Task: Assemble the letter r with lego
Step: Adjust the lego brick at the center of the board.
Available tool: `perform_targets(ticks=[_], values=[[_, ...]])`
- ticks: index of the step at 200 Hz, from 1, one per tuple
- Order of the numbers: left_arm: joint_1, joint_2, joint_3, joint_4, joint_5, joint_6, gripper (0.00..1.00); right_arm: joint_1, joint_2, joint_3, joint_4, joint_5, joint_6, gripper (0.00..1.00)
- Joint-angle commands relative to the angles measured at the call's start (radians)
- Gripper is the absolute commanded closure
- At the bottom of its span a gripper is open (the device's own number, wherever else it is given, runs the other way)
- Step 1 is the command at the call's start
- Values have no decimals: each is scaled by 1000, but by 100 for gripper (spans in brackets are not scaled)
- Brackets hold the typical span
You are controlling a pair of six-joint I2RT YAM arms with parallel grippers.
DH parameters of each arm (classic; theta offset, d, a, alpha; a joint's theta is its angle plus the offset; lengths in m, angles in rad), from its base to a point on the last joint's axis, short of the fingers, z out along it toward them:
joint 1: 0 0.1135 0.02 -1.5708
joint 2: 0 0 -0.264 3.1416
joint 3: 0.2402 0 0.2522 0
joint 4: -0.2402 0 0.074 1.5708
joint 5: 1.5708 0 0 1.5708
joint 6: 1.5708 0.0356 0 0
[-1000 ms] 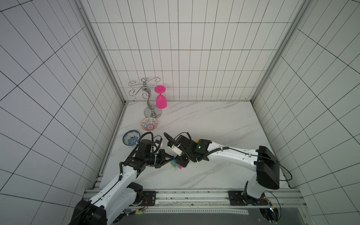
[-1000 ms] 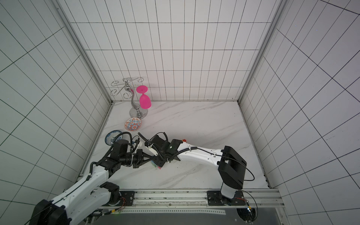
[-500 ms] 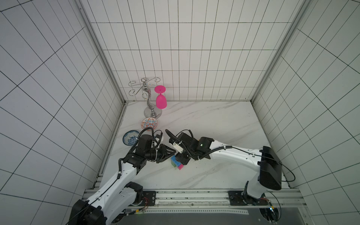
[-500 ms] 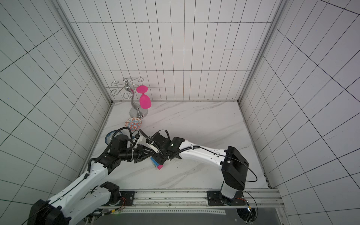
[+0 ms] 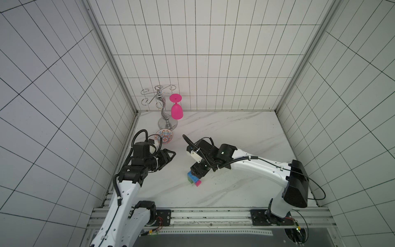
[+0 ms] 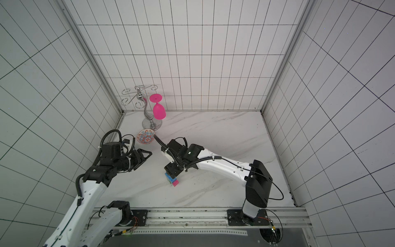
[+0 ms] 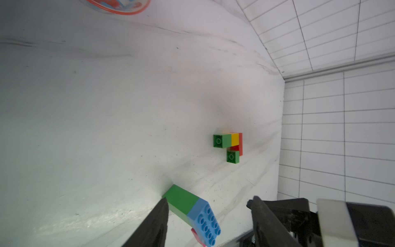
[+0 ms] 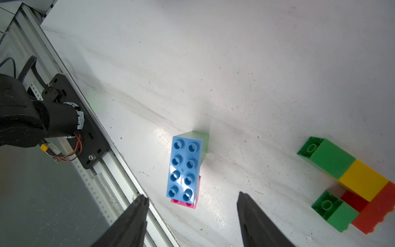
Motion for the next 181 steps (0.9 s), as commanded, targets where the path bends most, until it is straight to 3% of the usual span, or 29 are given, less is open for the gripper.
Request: perform_targets(ticks=[1, 29, 102, 181], values=[[11, -11, 54, -217, -148, 192, 26, -5, 73, 75, -79, -63, 24, 28], [11, -22, 82, -276, -177, 243, 20, -6, 151, 137, -120, -86, 44, 27], [11, -65, 55, -281, -181, 279, 19, -9, 321, 262, -214, -77, 65, 27], [9, -79, 30, -270, -158, 284, 19, -23, 462, 344, -241, -136, 51, 40]])
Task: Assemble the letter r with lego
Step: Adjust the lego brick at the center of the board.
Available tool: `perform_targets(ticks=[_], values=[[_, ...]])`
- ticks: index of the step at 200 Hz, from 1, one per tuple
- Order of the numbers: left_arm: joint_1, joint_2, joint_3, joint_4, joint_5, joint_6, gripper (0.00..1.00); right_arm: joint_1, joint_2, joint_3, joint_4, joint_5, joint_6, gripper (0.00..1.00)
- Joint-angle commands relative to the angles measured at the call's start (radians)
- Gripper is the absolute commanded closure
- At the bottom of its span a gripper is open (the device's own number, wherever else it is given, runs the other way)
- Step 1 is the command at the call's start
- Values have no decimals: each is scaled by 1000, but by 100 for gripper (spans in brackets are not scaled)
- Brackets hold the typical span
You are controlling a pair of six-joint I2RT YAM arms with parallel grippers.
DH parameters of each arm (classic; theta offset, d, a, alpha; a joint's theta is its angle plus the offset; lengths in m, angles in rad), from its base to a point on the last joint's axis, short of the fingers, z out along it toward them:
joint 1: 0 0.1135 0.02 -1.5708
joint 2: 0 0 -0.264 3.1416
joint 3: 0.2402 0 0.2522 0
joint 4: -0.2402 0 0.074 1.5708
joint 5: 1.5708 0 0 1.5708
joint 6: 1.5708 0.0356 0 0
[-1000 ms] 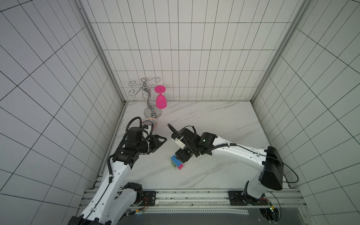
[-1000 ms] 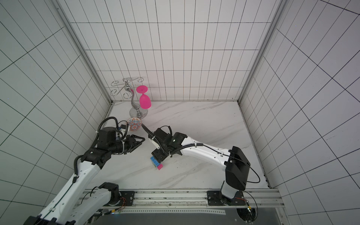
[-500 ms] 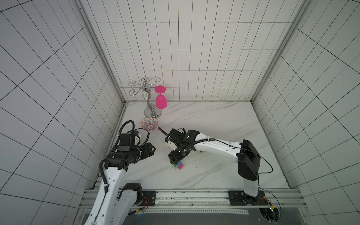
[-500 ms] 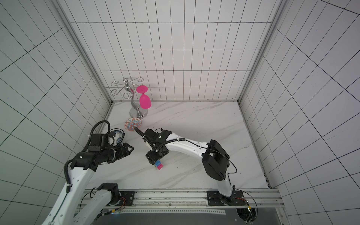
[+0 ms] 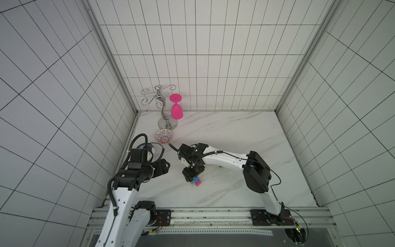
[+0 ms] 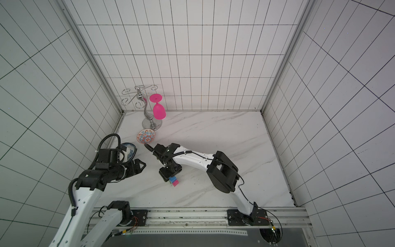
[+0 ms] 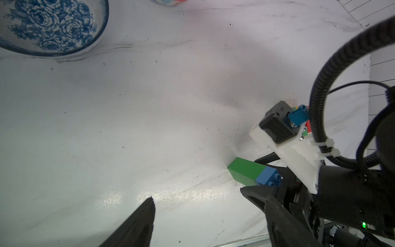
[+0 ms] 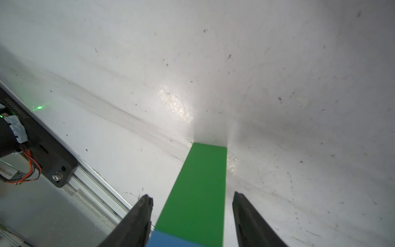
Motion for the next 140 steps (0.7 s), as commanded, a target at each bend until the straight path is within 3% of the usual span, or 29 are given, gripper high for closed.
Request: perform_targets(ticks=[1, 42, 89, 104, 114, 140], values=[[3, -12, -12, 8, 2, 20, 19, -19, 25, 51, -39, -34, -1, 40], [3, -13, -17, 8, 9, 22, 19, -64, -28, -76, 136, -167, 32, 51], [3, -10, -27, 13, 15, 19, 19, -187, -181, -453, 680, -475, 230, 55], [3, -10, -29, 17, 20, 16, 19, -223, -203, -560, 863, -541, 317, 53], [3, -10, -30, 18, 28, 14, 19, -241, -205, -611, 958, -572, 362, 46], [4, -9, -35, 24, 46, 10, 19, -269, -208, -680, 1074, -554, 396, 35]])
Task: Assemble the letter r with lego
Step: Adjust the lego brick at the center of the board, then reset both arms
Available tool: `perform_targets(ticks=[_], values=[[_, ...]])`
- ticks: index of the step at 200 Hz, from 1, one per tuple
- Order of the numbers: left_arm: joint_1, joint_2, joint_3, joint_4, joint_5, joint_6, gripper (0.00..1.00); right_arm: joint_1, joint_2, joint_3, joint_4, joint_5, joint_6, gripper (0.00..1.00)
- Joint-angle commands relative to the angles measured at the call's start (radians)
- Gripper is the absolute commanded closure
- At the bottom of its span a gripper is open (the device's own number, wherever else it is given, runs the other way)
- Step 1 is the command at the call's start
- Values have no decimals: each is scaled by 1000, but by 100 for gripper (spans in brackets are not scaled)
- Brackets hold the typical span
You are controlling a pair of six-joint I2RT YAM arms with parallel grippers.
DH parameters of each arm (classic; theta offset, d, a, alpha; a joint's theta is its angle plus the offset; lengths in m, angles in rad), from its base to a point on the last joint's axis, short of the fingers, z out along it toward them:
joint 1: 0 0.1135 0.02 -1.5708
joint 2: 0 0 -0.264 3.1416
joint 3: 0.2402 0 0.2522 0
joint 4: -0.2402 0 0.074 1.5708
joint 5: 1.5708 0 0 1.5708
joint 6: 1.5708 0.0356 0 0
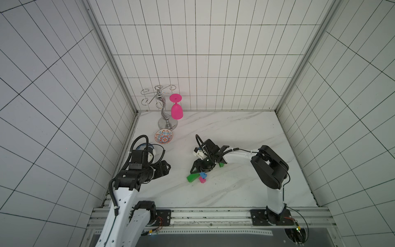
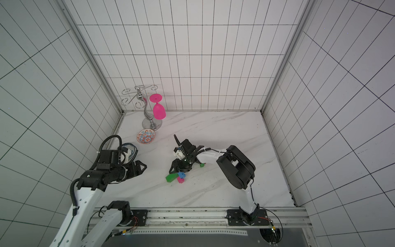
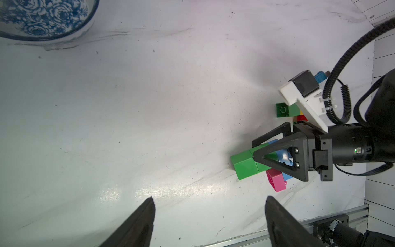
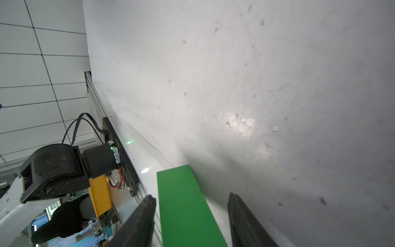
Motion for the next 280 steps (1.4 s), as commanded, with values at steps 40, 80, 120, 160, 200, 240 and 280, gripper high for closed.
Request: perform_targets(ticks=[40, 80, 120, 160, 200, 240, 280], values=[[3, 9, 10, 31, 63, 14, 19, -28, -85, 21, -18, 165, -87, 26], [4, 32, 15, 100, 158, -21, 19, -31, -250, 106, -308, 581, -246, 26], [-2, 33, 32, 269, 221, -148, 19, -57, -544, 25, -399, 893, -344, 25], [-150, 68, 53, 576, 18, -242, 9, -151, -919, -195, -323, 1135, -453, 21], [-372, 287, 137, 816, -322, -16, 2, -240, -1231, -395, -262, 1225, -575, 3], [-297, 353, 35, 1141, -457, 56, 2, -291, -1466, -716, 164, 1431, -760, 1], [-11, 346, -185, 1460, -424, -33, 2, -575, -1329, -911, 528, 1280, -584, 2]])
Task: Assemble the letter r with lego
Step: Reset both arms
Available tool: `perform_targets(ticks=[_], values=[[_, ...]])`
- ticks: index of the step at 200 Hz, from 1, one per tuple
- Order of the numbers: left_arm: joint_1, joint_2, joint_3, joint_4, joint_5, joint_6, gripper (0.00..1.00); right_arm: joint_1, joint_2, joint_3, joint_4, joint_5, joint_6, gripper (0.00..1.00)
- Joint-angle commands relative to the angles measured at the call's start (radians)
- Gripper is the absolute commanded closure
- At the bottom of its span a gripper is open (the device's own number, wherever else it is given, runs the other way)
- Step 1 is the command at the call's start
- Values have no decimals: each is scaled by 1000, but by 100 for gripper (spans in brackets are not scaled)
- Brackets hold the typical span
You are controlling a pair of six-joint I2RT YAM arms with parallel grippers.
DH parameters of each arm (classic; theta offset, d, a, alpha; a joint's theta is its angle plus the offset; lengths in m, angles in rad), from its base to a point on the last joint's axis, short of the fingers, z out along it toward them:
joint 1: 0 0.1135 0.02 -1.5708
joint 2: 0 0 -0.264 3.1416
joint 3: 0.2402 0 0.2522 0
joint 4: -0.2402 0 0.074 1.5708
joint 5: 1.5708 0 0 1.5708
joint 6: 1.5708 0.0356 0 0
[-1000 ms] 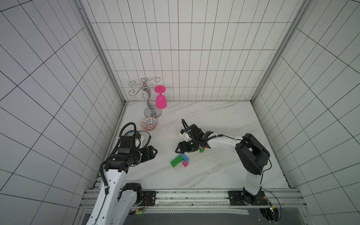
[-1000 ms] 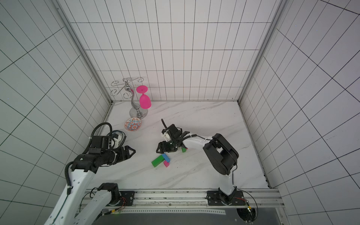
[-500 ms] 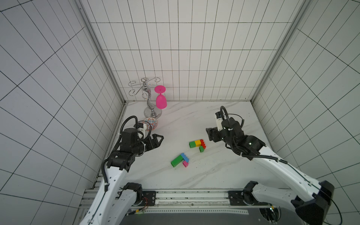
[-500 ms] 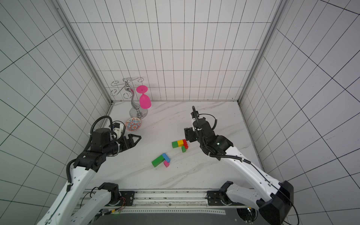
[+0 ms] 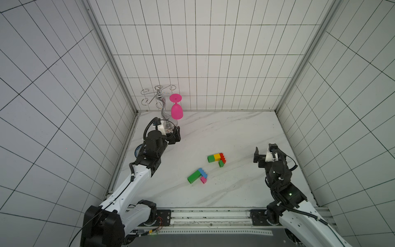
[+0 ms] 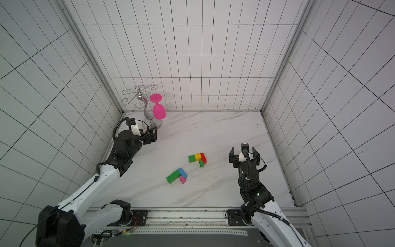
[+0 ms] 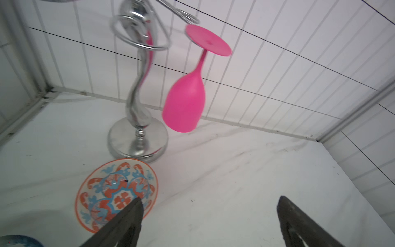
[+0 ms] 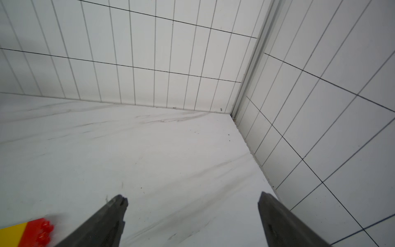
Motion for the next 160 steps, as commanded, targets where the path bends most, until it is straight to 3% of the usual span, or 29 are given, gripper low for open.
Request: perform_targets(ticks=[1, 32, 52, 72, 83, 88, 96, 112, 123, 160], values=[[139, 0, -84, 239, -37, -26, 2, -173, 133, -56, 283, -60, 96, 2], [166, 53, -94, 196, -129, 145, 2, -371, 530, -74, 548, -254, 198, 1], [165, 66, -166, 307, -116, 173, 2, -400, 773, -15, 710, -309, 171, 1], [165, 64, -246, 430, -108, 221, 2, -413, 930, 50, 744, -412, 153, 2], [165, 68, -290, 500, -110, 247, 2, -417, 1071, 52, 933, -490, 119, 1], [165, 75, -309, 532, -110, 260, 2, -417, 1057, 62, 899, -535, 101, 1], [165, 93, -338, 584, -110, 277, 2, -417, 983, 108, 664, -597, 76, 1], [165, 143, -369, 664, -111, 284, 2, -417, 1042, 97, 804, -607, 72, 1], [165, 196, -380, 717, -103, 284, 2, -417, 1003, 111, 696, -566, 90, 1], [163, 391, -385, 897, -19, 321, 3, -429, 1034, 139, 698, -580, 101, 1]])
